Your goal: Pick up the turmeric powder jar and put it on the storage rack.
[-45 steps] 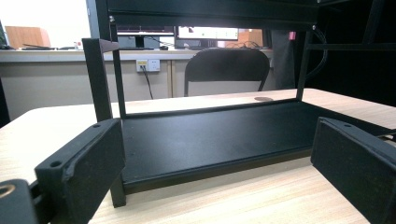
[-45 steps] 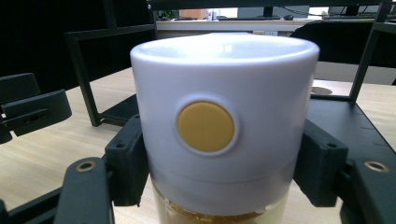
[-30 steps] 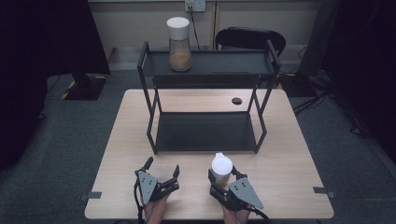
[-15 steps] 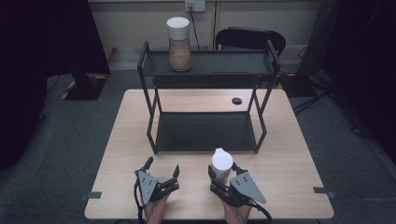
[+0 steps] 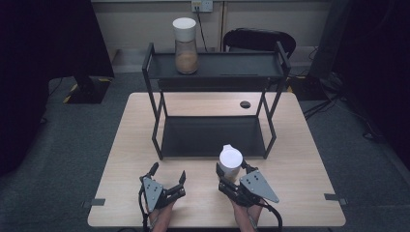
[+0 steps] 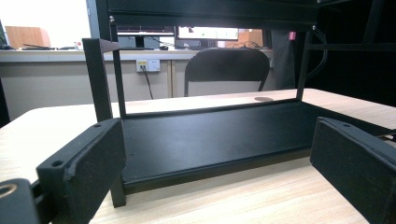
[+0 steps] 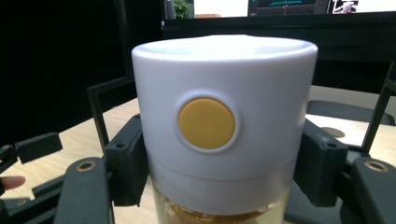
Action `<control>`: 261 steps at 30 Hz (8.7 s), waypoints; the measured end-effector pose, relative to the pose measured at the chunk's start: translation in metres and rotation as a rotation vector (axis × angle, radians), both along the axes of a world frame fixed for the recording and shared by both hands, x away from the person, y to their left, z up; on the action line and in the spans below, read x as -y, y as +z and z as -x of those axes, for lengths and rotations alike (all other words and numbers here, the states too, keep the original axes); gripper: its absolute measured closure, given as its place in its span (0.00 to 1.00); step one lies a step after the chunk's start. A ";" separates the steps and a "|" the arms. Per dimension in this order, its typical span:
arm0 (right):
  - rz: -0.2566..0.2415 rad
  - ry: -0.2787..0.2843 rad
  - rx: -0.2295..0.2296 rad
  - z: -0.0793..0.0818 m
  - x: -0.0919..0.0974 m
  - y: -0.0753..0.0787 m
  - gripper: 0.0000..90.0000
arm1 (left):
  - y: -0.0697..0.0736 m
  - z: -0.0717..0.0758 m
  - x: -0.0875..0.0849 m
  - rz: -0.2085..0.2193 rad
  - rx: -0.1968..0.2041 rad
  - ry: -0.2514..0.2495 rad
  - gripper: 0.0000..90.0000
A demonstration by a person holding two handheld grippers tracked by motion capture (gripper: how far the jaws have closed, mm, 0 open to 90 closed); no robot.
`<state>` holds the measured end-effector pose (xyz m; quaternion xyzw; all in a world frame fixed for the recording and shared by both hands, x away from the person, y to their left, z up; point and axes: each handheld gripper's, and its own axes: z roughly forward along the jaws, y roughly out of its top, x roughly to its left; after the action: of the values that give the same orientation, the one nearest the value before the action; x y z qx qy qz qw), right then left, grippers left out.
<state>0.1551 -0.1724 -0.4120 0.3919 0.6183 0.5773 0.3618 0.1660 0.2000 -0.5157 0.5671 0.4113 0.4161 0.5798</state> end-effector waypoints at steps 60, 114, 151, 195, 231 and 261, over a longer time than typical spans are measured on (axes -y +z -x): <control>-0.026 0.000 0.126 -0.066 0.010 0.119 0.33 | 0.000 0.000 0.000 0.000 0.000 0.000 0.03; 0.010 -0.077 0.121 -0.195 -0.030 0.224 0.33 | 0.000 0.000 0.000 0.002 0.000 -0.003 0.03; -0.004 -0.092 0.038 -0.217 -0.025 0.221 0.33 | 0.000 0.000 -0.001 0.001 0.000 -0.004 0.03; -0.032 -0.136 0.147 -0.184 -0.023 0.201 0.00 | 0.000 0.000 0.000 0.002 -0.001 -0.002 0.03; -0.057 -0.152 0.215 -0.122 0.005 0.161 0.00 | 0.000 0.000 0.001 0.000 0.000 0.004 0.03; -0.065 -0.190 0.259 -0.064 0.023 0.112 0.00 | 0.000 0.000 0.001 0.002 0.000 0.003 0.03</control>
<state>0.2192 -0.1957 -0.3003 0.3825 0.5078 0.6057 0.4785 0.1658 0.1993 -0.5159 0.5659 0.4126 0.4167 0.5795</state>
